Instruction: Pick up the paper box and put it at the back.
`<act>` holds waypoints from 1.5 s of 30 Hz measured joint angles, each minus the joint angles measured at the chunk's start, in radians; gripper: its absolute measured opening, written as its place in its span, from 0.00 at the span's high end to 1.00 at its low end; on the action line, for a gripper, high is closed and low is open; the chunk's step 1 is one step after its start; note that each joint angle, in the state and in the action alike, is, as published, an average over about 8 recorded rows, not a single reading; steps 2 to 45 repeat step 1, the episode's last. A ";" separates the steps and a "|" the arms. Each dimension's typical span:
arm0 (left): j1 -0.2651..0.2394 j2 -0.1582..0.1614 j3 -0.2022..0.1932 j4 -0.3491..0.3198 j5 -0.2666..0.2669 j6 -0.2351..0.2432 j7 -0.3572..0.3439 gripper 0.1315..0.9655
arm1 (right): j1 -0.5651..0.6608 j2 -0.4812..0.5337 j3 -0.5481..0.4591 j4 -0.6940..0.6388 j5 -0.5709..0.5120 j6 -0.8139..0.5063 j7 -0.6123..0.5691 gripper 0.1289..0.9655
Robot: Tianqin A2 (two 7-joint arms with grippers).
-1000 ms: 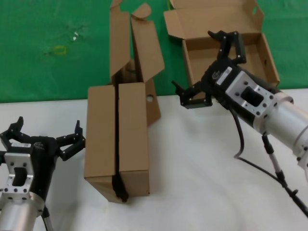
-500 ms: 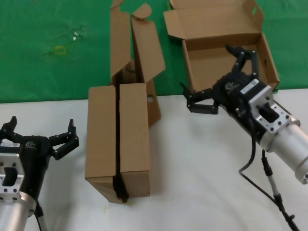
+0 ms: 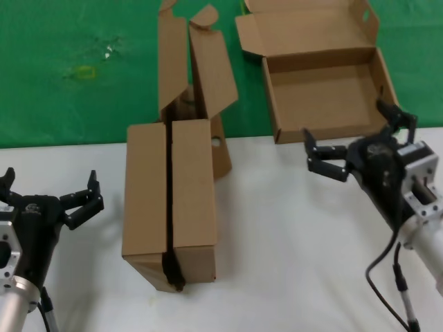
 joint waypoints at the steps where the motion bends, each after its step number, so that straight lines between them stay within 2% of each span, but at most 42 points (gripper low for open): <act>1: 0.000 0.000 -0.002 0.000 0.001 0.002 -0.002 0.00 | -0.004 0.001 0.001 -0.003 0.012 0.008 -0.005 0.00; 45: 0.000 0.000 -0.002 0.000 0.001 0.002 -0.002 0.00 | -0.004 0.001 0.001 -0.003 0.012 0.008 -0.005 0.00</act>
